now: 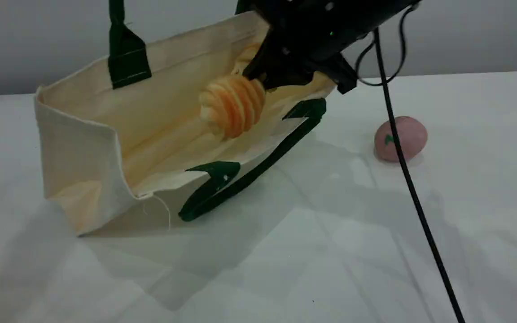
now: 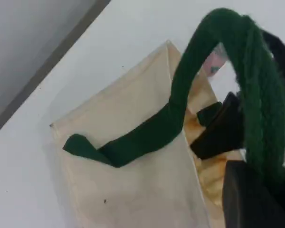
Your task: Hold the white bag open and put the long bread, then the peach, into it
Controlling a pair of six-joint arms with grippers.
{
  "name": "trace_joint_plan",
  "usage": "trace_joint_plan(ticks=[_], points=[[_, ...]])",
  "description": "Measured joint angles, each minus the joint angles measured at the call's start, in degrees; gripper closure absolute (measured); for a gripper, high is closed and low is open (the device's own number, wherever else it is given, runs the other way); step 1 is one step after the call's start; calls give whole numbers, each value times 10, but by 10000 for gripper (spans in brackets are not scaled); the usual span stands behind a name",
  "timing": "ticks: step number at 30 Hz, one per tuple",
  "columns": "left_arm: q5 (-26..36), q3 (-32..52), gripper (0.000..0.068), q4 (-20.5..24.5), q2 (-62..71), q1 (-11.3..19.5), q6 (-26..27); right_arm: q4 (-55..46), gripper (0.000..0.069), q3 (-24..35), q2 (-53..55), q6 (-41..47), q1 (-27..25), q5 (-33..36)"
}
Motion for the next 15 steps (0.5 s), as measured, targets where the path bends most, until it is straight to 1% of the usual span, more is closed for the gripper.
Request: trace_joint_plan(ticks=[6, 9, 11, 12, 15], points=[[0, 0, 593, 0, 0, 0, 0, 30, 615, 0, 1, -50, 17, -63], [0, 0, 593, -1, 0, 0, 0, 48, 592, 0, 4, -57, 18, -58], [0, 0, 593, -1, 0, 0, 0, 50, 549, 0, 4, -57, 18, -50], [0, 0, 593, -1, 0, 0, 0, 50, 510, 0, 4, -57, 18, -46], [0, 0, 593, -1, 0, 0, 0, 51, 360, 0, 4, -56, 18, -35]])
